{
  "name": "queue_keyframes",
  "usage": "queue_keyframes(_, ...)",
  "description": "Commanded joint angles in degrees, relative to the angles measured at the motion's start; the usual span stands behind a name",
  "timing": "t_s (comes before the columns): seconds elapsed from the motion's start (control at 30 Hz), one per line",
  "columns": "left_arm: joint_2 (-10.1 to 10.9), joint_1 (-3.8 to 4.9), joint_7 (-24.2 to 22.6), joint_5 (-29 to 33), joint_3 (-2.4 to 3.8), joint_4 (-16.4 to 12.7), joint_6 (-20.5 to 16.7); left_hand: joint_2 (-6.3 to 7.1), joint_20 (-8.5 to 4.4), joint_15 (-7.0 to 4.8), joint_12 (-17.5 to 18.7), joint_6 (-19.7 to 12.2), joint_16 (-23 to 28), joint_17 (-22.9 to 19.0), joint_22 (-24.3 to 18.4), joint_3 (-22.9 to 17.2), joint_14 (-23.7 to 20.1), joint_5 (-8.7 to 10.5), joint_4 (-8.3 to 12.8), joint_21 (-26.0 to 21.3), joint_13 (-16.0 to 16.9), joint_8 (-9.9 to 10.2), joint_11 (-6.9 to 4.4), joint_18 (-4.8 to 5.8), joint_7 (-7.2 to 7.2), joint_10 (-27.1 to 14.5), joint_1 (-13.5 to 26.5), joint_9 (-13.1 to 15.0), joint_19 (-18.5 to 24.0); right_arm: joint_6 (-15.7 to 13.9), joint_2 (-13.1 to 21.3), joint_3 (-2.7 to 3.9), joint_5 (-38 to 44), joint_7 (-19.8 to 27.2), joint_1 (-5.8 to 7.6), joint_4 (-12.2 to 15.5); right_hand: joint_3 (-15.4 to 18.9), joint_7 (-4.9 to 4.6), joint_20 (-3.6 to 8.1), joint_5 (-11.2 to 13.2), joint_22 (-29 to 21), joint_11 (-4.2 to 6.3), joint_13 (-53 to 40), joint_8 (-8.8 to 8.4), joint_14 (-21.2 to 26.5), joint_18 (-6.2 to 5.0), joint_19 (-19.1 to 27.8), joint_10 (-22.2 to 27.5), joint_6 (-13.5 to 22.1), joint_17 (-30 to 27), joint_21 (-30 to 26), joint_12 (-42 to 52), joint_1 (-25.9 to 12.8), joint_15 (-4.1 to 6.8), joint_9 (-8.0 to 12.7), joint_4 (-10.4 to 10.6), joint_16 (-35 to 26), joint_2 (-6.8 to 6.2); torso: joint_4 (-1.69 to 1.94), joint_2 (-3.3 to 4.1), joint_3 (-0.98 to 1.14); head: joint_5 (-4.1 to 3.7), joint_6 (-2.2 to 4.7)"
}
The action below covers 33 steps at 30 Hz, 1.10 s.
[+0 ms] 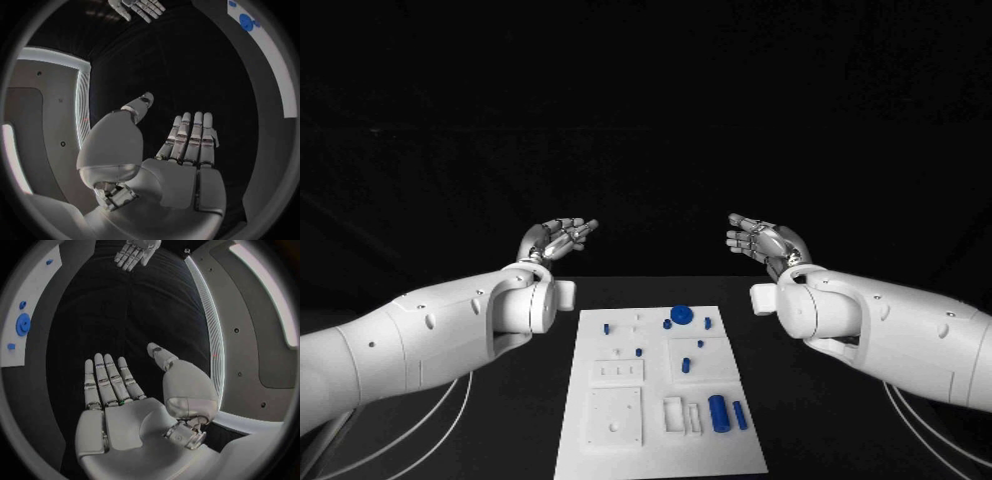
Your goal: Assemble the parts on the task board
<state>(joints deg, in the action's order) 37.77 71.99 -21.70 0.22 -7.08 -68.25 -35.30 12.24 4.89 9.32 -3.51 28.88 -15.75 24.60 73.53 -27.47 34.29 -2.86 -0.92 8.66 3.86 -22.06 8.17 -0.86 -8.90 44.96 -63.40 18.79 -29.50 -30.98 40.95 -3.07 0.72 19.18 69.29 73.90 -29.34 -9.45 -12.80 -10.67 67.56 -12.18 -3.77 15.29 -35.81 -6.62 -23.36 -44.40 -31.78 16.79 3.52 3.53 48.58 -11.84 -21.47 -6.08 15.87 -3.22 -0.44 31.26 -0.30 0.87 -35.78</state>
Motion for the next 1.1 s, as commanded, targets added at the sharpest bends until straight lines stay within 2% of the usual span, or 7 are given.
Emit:
queue_keyframes(0.03, -1.2, 1.78, 5.5, 0.0, -0.86, 3.5, 8.2, 0.3, 0.05, 0.29, -0.5, 1.3, -1.1, 1.1, 2.9, -1.0, 1.7, -0.49, -0.1, 0.7, 0.2, -1.0, 0.28, 0.86, -0.41, 1.9, -2.8, 0.8, -1.6, 13.3, -0.8, -0.5, 2.5, -8.2, 1.67, -3.3, -1.3, -3.62, -0.47, -0.5, 3.0, -0.64, -0.2, 1.11, -1.9, -1.36, -1.5, -2.4, -1.7, 0.8, 0.5, 0.5, 3.1, -0.61, -0.9, -1.3, 1.2, -0.32, -0.02, -0.01, -0.02, 0.0, 0.0)
queue_keyframes(0.2, -2.6, 4.12, 7.7, 0.0, -2.21, 7.8, 11.1, -0.21, -0.37, 0.19, -0.5, 1.4, -1.6, 1.4, 2.8, -0.4, 2.4, -0.48, -0.2, 1.2, 0.2, -1.1, 0.44, 0.86, -0.61, 2.2, -3.1, 1.1, -2.4, 19.6, -1.9, -1.34, 3.3, -12.4, 4.2, -7.8, -1.6, -3.75, -0.47, 0.0, 3.2, -0.78, -0.2, 1.63, -2.7, -1.82, -2.6, -3.3, -2.2, 1.1, 0.6, 0.5, 4.8, -0.74, -0.9, -3.3, 1.7, -0.65, -0.02, -0.01, -0.02, 0.0, 0.0)
queue_keyframes(0.4, -2.9, 4.71, 8.3, 0.0, -2.55, 8.9, 11.8, -1.97, -1.71, -0.4, -1.3, 3.8, -3.4, 2.0, 2.6, 1.3, 6.1, -0.74, 0.5, 2.6, 0.5, -2.1, 0.94, 0.37, -1.69, 5.3, -3.8, 1.8, -6.2, 22.8, -2.4, -1.76, 3.7, -14.5, 5.48, -10.1, -2.2, -3.99, -0.45, 0.3, 3.4, -1.0, -0.4, 2.58, -4.6, -2.75, -4.8, -5.5, -3.7, 1.6, 0.9, 0.9, 7.0, -0.93, -1.1, -5.9, 2.6, -1.33, -0.02, -0.01, -0.02, 0.0, 0.0)
queue_keyframes(0.47, -2.8, 3.84, 6.1, 0.4, -2.63, 8.7, 12.5, -2.52, -1.92, -0.56, -1.5, 4.6, -3.8, 2.0, 2.5, 1.9, 7.3, -0.82, 0.8, 2.8, 0.5, -2.2, 1.01, 0.04, -1.81, 6.6, -3.9, 1.8, -7.3, 20.1, -4.7, -1.98, 17.8, -12.7, 4.81, -14.2, -2.6, -3.96, -0.49, 0.3, 3.2, -0.92, -0.4, 3.01, -5.8, -3.39, -6.3, -6.6, -4.5, 1.8, 1.1, 1.0, 7.7, -0.81, -1.1, -6.8, 3.2, -1.39, 0.01, -0.1, -0.23, 0.21, -0.86)
queue_keyframes(0.9, -0.6, 3.86, 6.3, -0.1, -2.72, 4.6, 13.6, -4.58, -3.47, -2.21, -4.2, 11.5, -8.9, 4.0, 2.9, 3.5, 18.2, -0.98, 2.9, 7.2, 1.3, -3.4, 0.79, -3.17, -2.6, 16.1, -4.9, 2.1, -15.7, 17.1, -5.3, -1.97, 40.4, -11.9, 4.26, -14.0, -4.7, -2.44, -0.48, 0.7, 3.0, 1.47, -0.8, 5.56, -17.5, -7.97, -18.4, -13.8, -10.4, 4.7, 4.7, 2.5, 10.0, 3.81, -1.5, -9.6, 8.9, -1.23, 0.13, 0.38, -0.47, 0.83, -0.85)
queue_keyframes(0.93, -0.2, 3.86, 5.9, -0.1, -2.72, 3.9, 13.6, -4.94, -4.3, -3.32, -4.9, 12.7, -10.6, 5.0, 3.0, 3.6, 21.1, -1.0, 3.4, 9.0, 1.5, -3.6, 0.21, -3.65, -2.18, 17.9, -5.2, 2.1, -18.0, 14.9, -5.5, -1.97, 43.4, -12.0, 4.2, -13.9, -5.4, -2.07, 1.23, 1.3, 4.0, 2.19, -1.1, 6.26, -24.5, -8.38, -26.1, -15.7, -12.0, 6.9, 8.7, 3.2, 11.2, 7.32, -1.7, -9.7, 12.9, -1.22, 0.2, 0.54, -0.49, 0.79, -0.92)
queue_keyframes(1.1, 2.2, 3.86, 5.1, -0.5, -2.73, -0.5, 14.5, -6.19, -7.43, -6.82, -5.3, 16.1, -15.6, 8.8, 3.0, 2.8, 27.2, -1.29, 5.8, 16.0, 1.2, -2.8, -1.02, -3.61, -1.21, 21.4, -6.1, 1.6, -22.7, 13.6, -6.4, -1.96, 52.7, -12.1, 3.97, -14.3, -6.4, -1.87, 7.73, 1.2, 5.9, 4.98, -1.2, 6.54, -40.2, -8.38, -43.5, -18.6, -14.0, 14.7, 17.4, 3.3, 12.6, 11.25, -1.6, -10.3, 23.4, -2.71, 0.56, 1.77, -0.54, 0.6, -0.59)
